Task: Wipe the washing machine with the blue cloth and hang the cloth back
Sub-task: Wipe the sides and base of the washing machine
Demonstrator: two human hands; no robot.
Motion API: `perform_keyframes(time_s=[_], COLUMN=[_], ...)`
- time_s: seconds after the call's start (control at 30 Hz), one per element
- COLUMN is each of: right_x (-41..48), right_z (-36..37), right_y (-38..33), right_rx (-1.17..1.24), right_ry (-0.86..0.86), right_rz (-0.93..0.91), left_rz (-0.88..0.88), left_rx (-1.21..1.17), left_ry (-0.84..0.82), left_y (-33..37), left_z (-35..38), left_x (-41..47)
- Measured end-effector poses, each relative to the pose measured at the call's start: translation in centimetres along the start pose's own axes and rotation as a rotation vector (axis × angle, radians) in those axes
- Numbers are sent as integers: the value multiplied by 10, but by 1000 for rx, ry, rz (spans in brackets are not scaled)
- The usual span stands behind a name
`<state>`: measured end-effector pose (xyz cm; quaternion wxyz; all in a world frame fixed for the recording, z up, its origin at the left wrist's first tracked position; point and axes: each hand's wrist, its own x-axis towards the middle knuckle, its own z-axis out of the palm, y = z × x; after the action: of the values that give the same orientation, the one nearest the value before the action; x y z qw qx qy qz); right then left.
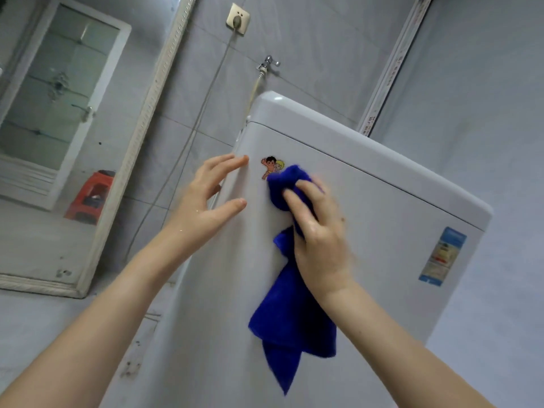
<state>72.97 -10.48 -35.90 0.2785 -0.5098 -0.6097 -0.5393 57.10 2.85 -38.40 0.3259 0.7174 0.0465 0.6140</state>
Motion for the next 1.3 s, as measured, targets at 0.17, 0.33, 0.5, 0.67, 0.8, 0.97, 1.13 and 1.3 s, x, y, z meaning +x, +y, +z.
perform_keyframes(time_s=[0.17, 0.33, 0.5, 0.67, 0.8, 0.97, 1.13, 1.3], right_x=[-80, 6, -68, -86, -19, -92, -71, -21], right_z=[-4, -9, 3, 1, 10, 20, 11, 9], right_y=[-11, 25, -12, -10, 11, -4, 15, 38], right_rx=[18, 9, 13, 76, 75, 124, 160, 147], right_ry=[-223, 74, 5, -34, 170, 142, 122, 317], right_rz=[-279, 127, 105, 135, 220, 207, 126, 262], left_rz=[6, 17, 27, 43, 77, 94, 81, 91], left_rx=[34, 66, 12, 84, 260, 297, 305, 315], left_ry=[48, 67, 147, 203, 212, 231, 262, 253], left_y=[1, -5, 1, 4, 1, -2, -1, -4], left_z=[9, 9, 20, 30, 44, 45, 48, 48], left_x=[1, -1, -1, -5, -10, -9, -9, -10])
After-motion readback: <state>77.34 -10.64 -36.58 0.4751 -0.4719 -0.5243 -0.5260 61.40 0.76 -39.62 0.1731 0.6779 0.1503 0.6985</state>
